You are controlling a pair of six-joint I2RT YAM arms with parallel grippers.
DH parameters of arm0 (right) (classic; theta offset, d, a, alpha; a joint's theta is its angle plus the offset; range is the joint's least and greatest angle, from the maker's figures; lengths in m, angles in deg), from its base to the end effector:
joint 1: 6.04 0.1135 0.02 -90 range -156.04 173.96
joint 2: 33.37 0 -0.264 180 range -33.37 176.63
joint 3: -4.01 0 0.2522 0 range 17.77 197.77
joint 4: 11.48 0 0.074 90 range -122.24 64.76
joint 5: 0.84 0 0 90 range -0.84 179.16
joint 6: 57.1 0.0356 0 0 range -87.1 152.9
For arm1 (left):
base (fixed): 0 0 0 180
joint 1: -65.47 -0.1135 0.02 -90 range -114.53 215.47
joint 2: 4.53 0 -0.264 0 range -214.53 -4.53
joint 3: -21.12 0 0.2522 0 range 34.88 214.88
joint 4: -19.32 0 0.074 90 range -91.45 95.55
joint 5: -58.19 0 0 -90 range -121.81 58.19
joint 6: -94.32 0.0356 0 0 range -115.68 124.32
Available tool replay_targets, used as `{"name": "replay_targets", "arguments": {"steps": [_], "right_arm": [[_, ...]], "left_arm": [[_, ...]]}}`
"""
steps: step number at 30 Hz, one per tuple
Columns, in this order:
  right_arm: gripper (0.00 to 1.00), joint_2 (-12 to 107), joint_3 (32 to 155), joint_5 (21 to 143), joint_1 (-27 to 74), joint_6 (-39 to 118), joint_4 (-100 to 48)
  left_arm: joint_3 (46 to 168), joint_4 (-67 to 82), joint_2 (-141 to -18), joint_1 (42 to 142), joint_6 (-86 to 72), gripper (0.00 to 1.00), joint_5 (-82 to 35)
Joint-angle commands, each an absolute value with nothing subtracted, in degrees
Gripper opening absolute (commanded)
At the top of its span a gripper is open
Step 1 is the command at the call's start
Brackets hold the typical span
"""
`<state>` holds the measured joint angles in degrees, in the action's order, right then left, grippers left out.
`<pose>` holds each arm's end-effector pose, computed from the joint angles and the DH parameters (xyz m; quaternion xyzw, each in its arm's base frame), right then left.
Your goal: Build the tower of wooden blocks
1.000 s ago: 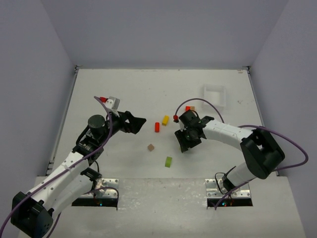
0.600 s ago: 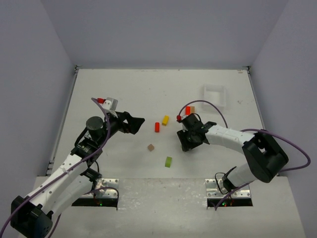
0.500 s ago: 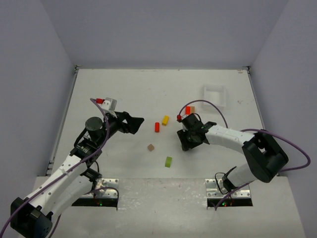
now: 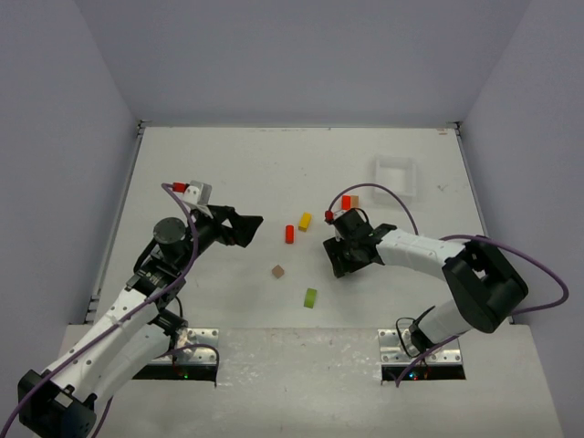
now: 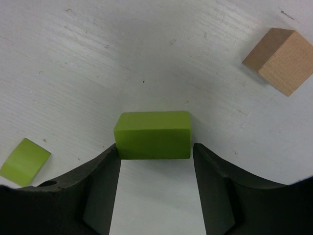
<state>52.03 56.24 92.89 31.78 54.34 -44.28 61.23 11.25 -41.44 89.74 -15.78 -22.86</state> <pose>0.2025 0.1542 0.1386 -0.1326 0.9686 0.0752 0.1966 0.1522 -0.0747 0.2769 0.0795 0.7319 -0.3079 0.6027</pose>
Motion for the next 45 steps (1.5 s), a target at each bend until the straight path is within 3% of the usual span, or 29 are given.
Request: {"name": "replay_targets", "arguments": {"steps": [1, 12, 16, 18, 20, 23, 34, 45], "right_arm": [[0.62, 53.1, 58.5, 95.4, 32.3, 55.6, -42.4], [0.63, 53.5, 60.0, 94.1, 32.4, 54.9, -41.1], [0.57, 53.8, 60.3, 94.6, 32.4, 55.1, -41.5], [0.49, 53.8, 60.4, 95.2, 32.3, 55.4, -42.1], [0.33, 53.6, 60.6, 95.5, 32.4, 55.5, -42.9], [0.23, 52.8, 61.1, 96.6, 32.4, 55.8, -43.6], [0.13, 50.4, 73.6, 104.2, 27.2, 63.0, -47.7], [0.15, 63.4, 87.7, 108.3, 19.2, 65.2, -48.0]], "left_arm": [[61.3, 11.9, -40.3, 89.3, -15.4, 1.0, -23.5], [61.3, 11.7, -40.1, 89.4, -15.1, 1.0, -23.5], [61.2, 11.5, -39.8, 89.3, -15.1, 1.0, -23.5], [61.2, 11.5, -39.6, 89.4, -15.1, 1.0, -23.5], [61.0, 11.6, -39.4, 89.4, -15.1, 1.0, -23.8], [61.1, 11.4, -39.2, 89.4, -15.1, 1.0, -24.1], [60.6, 11.0, -38.0, 89.4, -16.2, 1.0, -26.6], [59.8, 11.7, -38.4, 89.3, -17.6, 1.0, -30.0]]}}
